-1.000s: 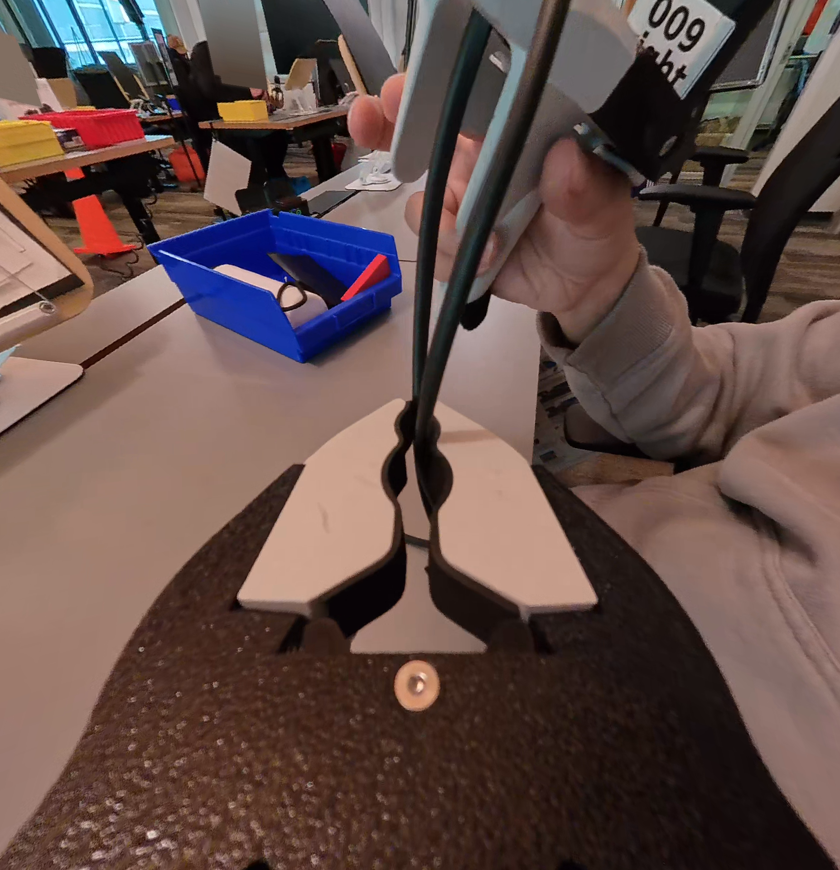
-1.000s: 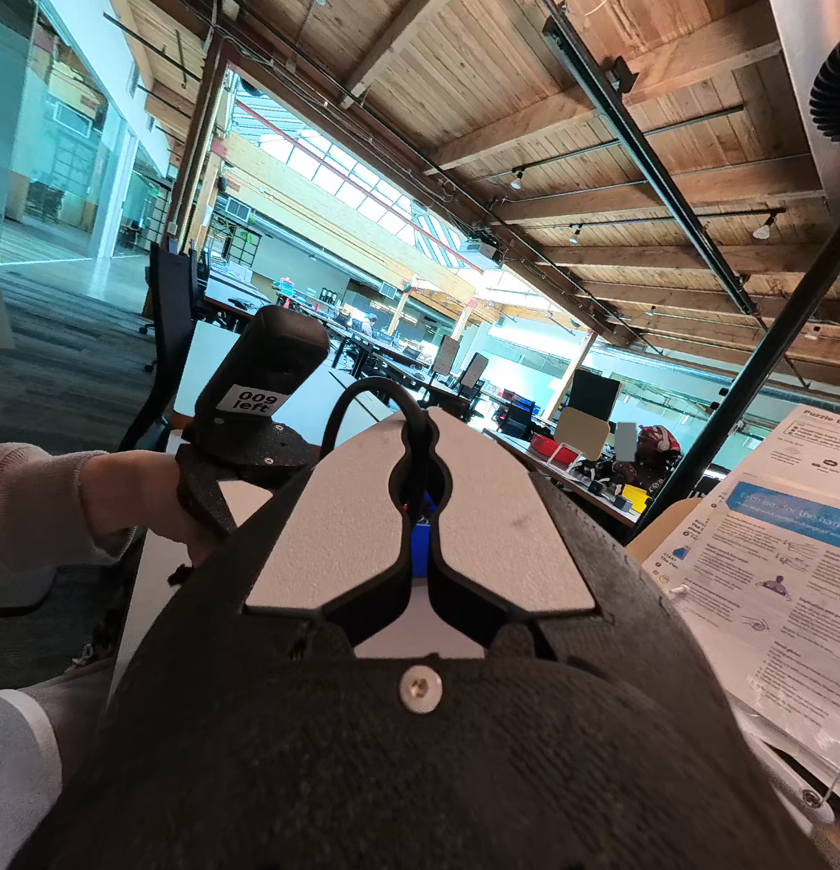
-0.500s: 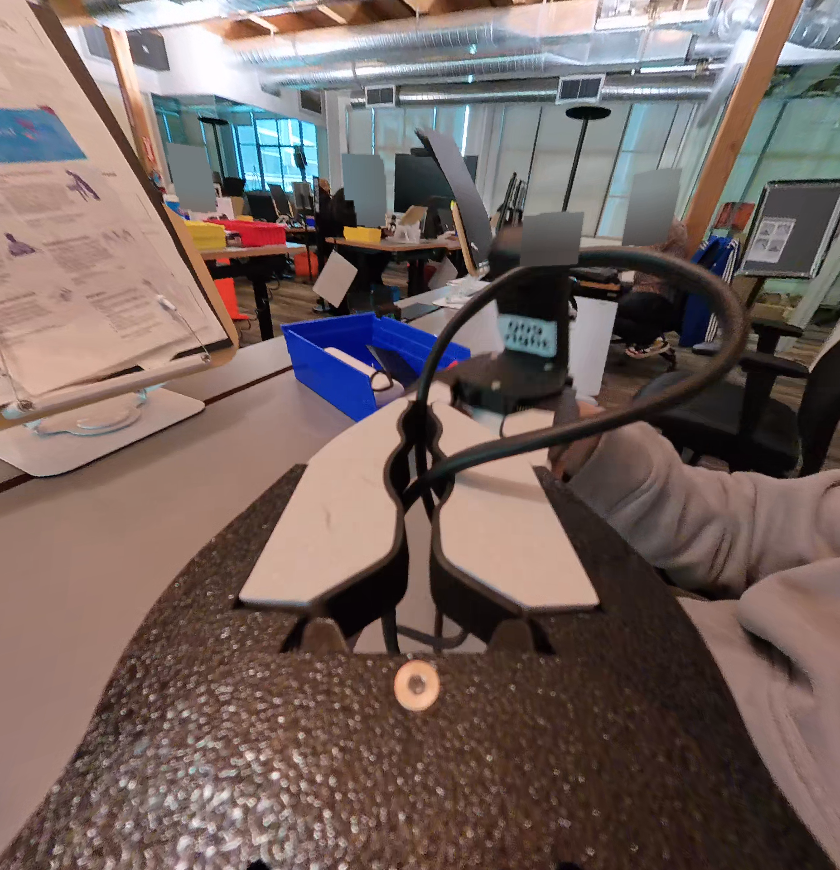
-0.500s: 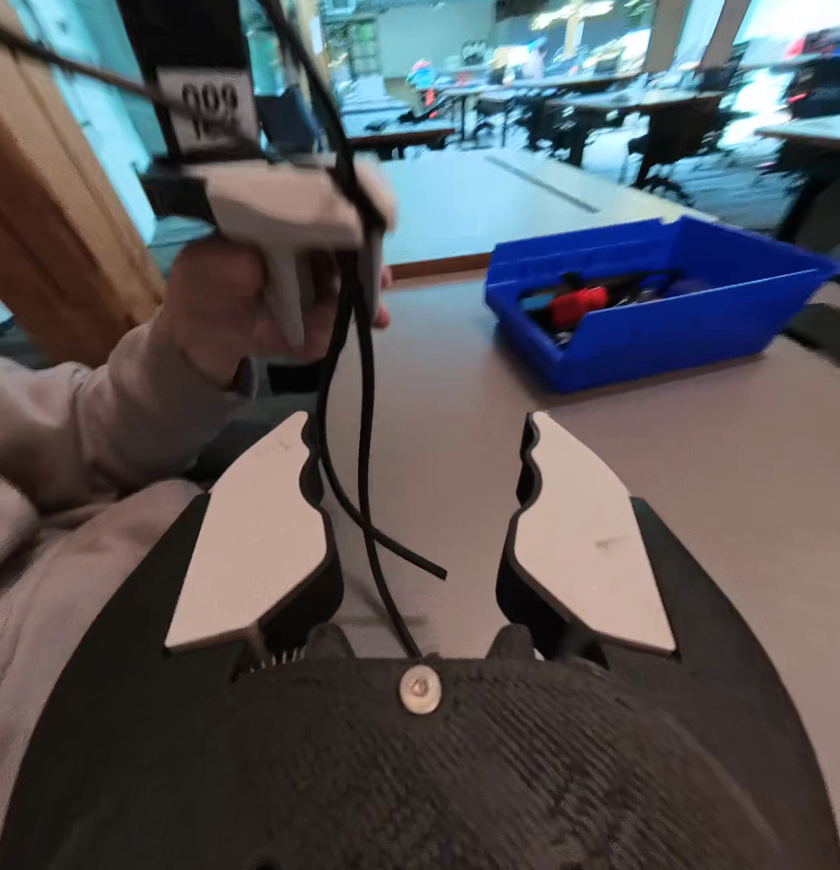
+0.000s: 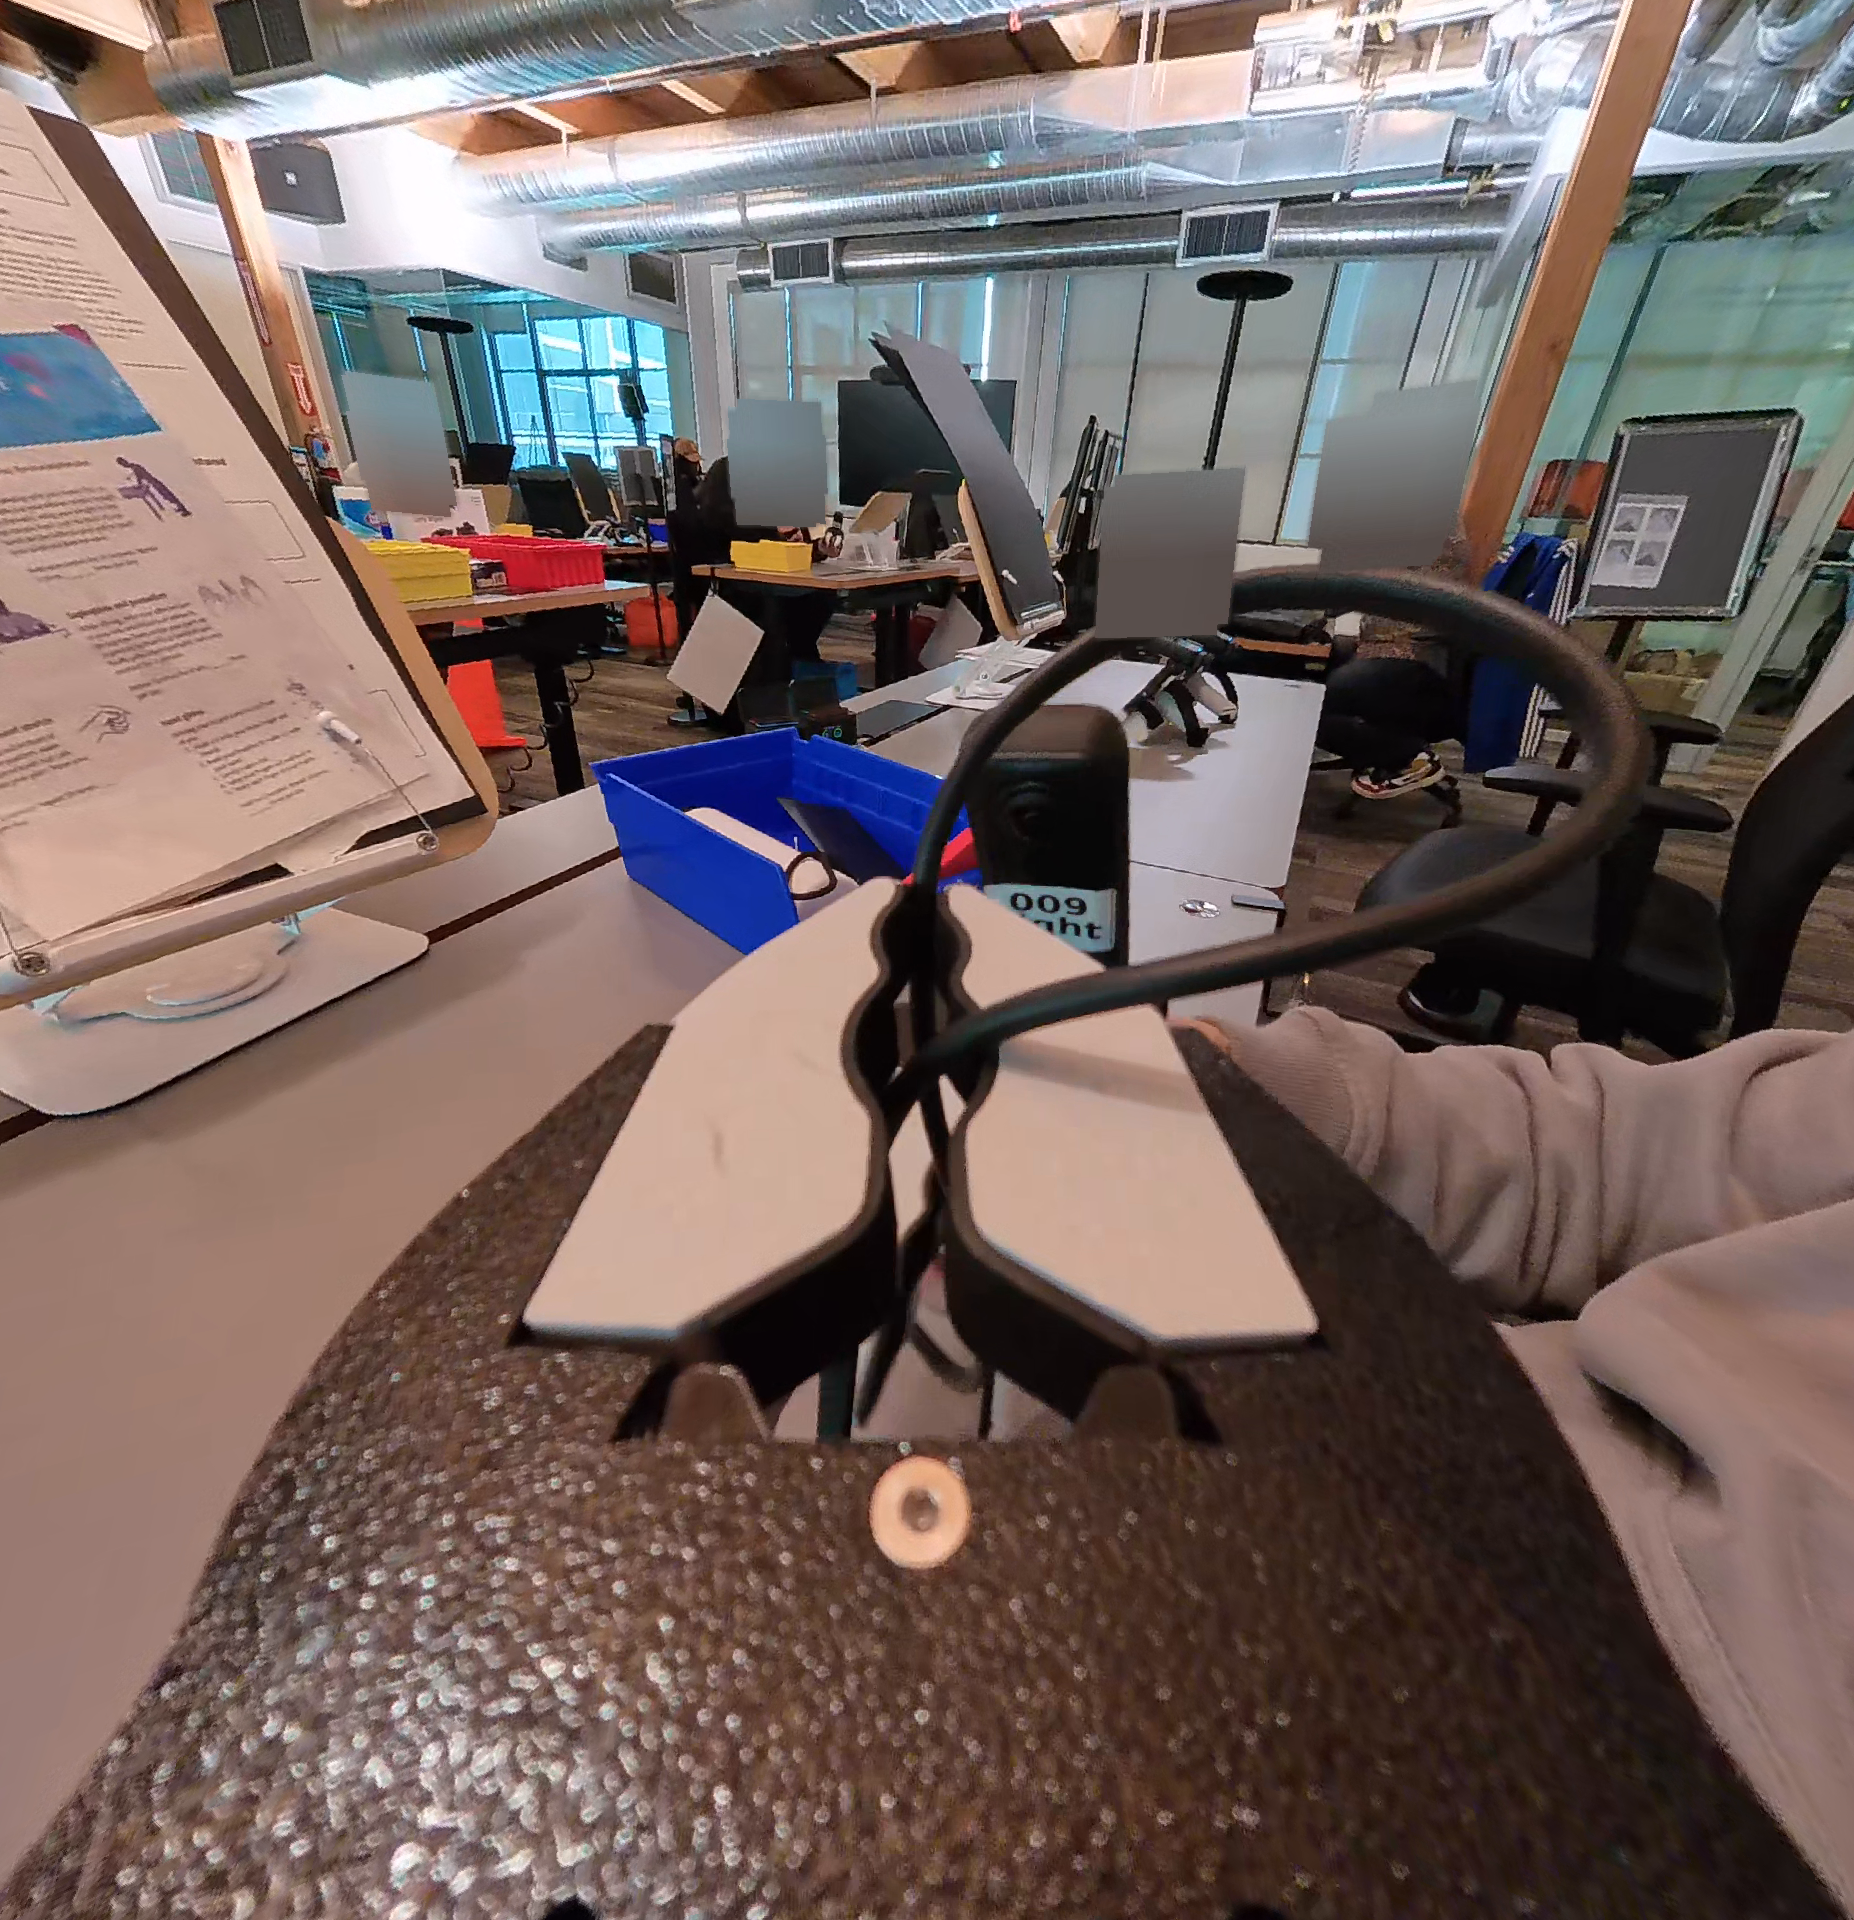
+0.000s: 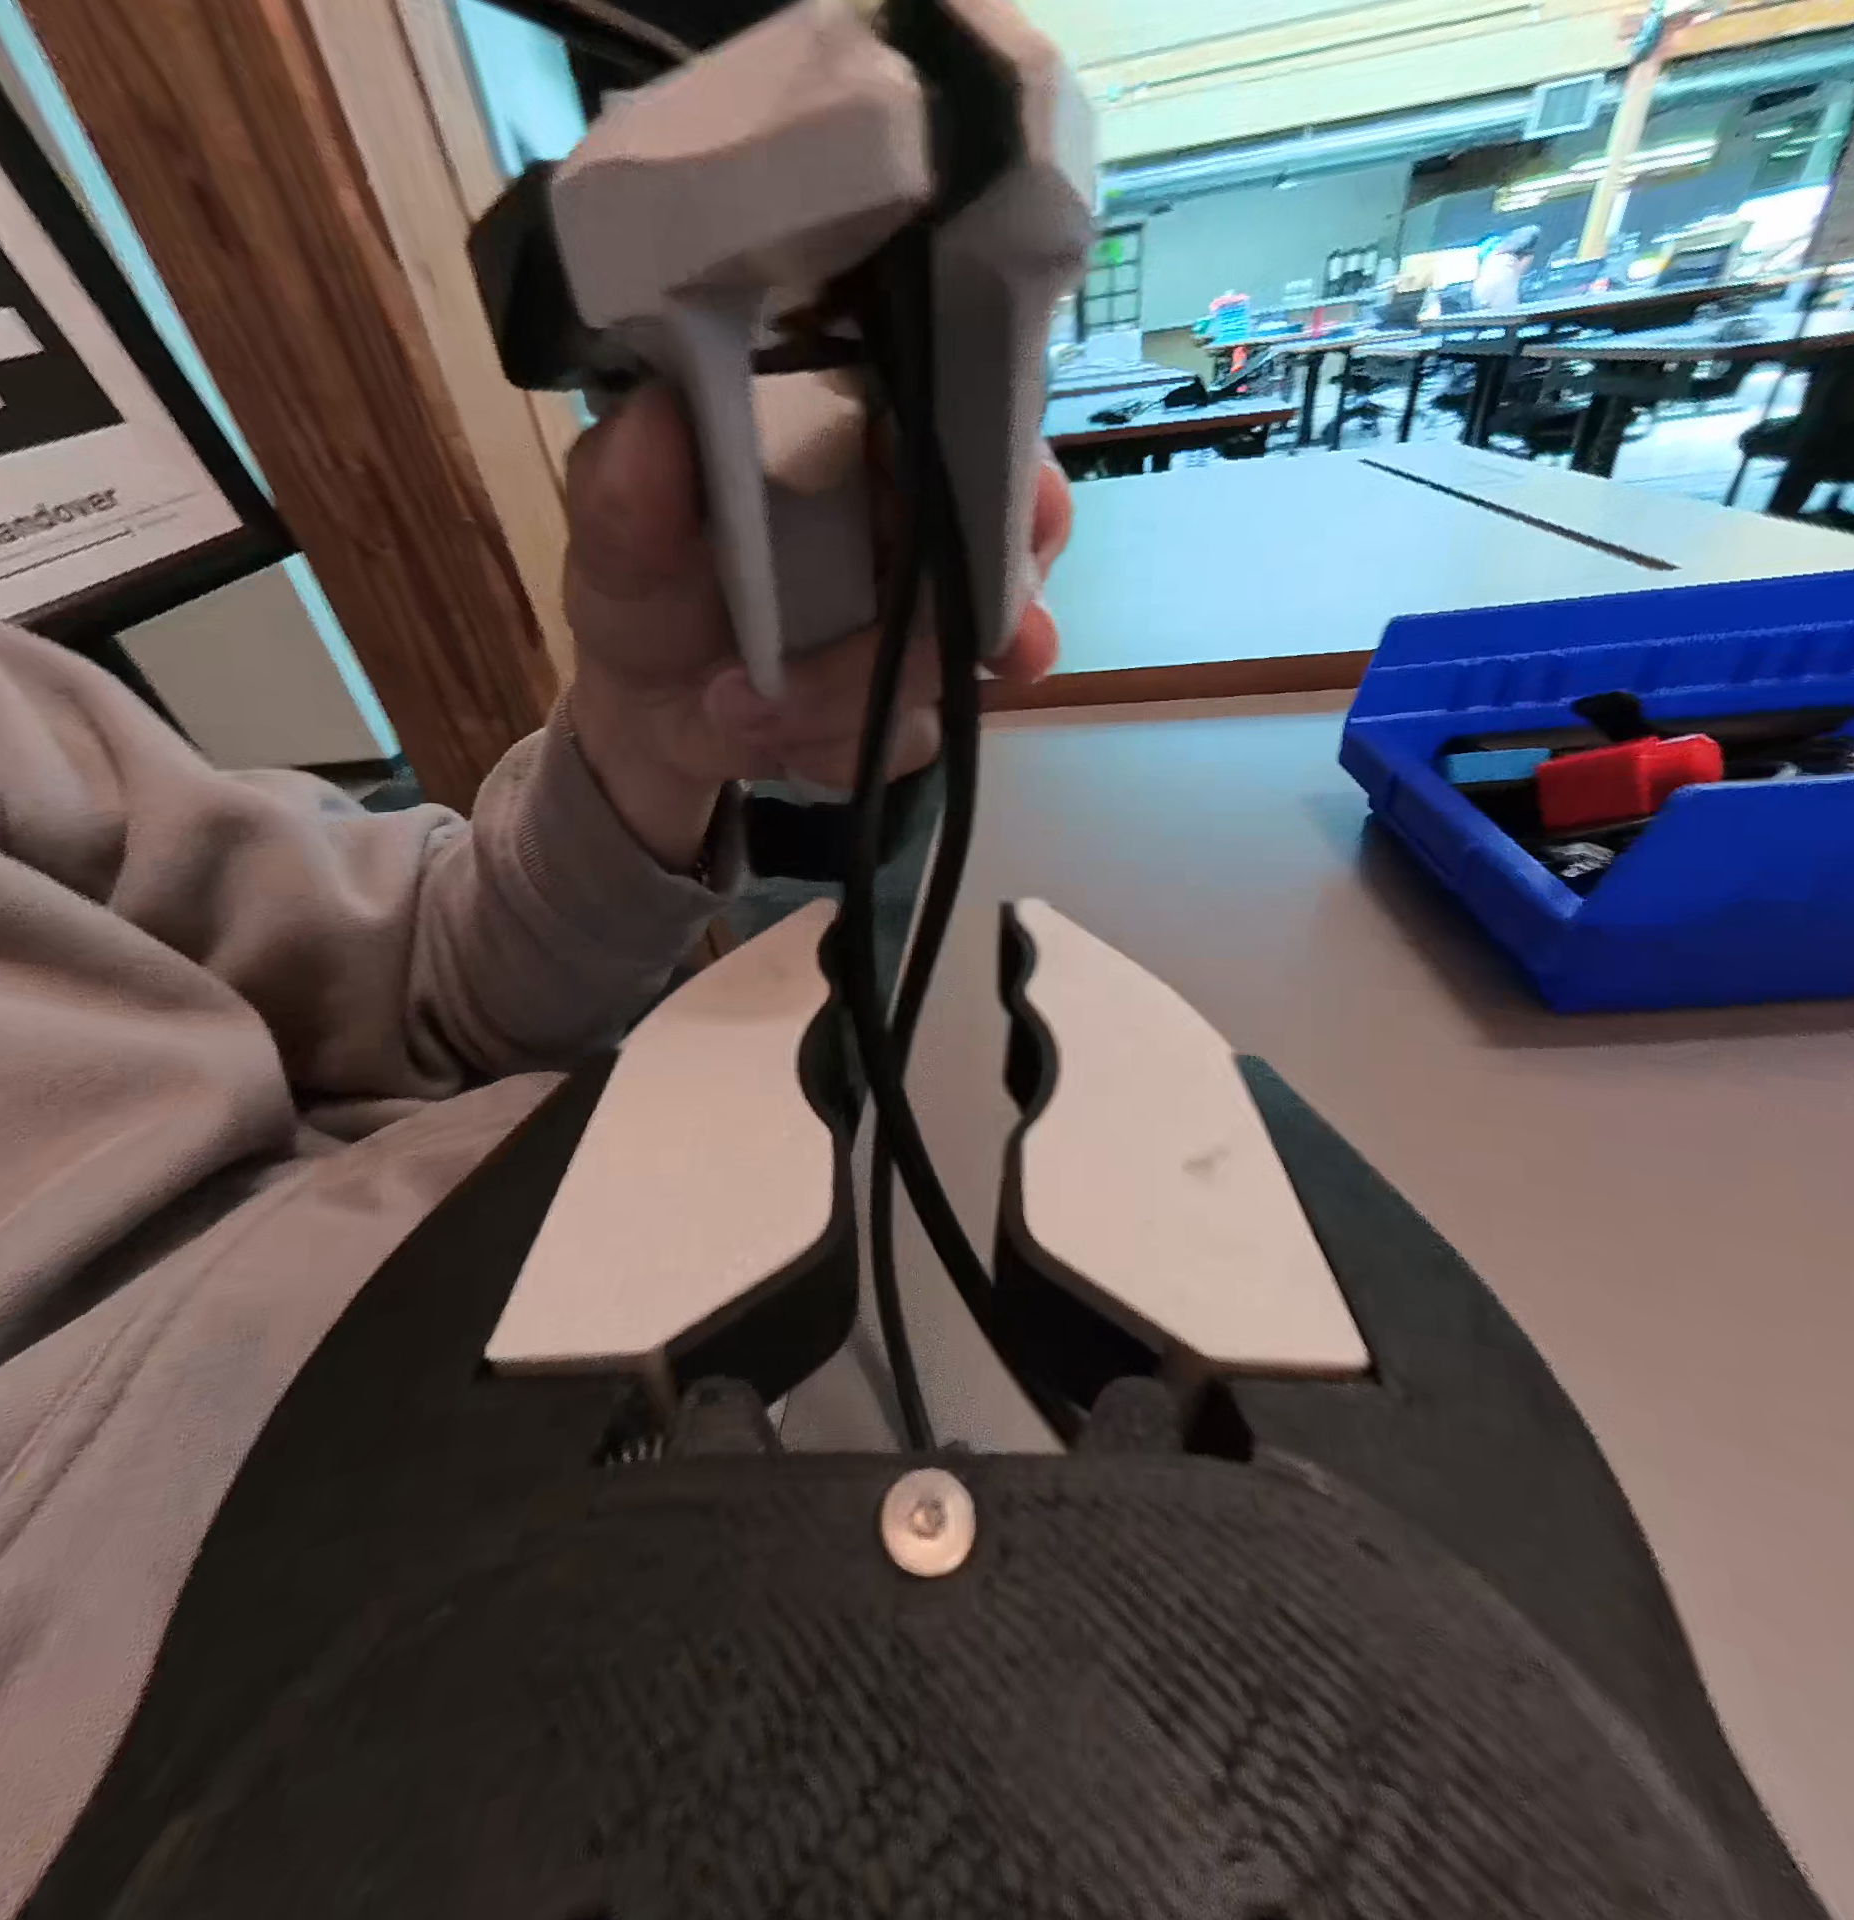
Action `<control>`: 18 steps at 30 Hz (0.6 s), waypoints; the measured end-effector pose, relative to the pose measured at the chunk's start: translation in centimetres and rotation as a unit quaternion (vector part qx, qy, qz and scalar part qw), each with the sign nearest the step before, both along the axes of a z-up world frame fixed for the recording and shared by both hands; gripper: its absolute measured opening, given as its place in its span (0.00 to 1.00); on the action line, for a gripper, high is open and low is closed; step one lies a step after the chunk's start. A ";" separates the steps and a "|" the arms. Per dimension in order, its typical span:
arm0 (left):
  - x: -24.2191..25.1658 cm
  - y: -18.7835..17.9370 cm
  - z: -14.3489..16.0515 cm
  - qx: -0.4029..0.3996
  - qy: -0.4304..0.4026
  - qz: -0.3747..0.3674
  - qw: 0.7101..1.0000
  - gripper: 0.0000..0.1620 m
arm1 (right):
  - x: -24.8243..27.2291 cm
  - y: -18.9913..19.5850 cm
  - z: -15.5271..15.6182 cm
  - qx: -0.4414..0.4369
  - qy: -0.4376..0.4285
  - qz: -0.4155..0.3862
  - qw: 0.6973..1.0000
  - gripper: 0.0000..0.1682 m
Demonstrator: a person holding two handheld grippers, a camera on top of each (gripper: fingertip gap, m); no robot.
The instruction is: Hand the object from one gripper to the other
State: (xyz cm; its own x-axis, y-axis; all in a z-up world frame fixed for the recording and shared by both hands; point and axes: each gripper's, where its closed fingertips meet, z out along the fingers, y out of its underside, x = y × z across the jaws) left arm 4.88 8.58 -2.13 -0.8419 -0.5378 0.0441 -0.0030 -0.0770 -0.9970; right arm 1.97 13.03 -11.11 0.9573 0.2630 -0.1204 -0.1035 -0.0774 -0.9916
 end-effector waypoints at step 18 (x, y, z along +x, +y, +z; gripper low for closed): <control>-0.2 0.6 0.4 0.018 -0.023 0.010 1.000 0.02 | 1.2 -0.6 -0.2 -0.046 -0.122 -0.056 0.990 0.03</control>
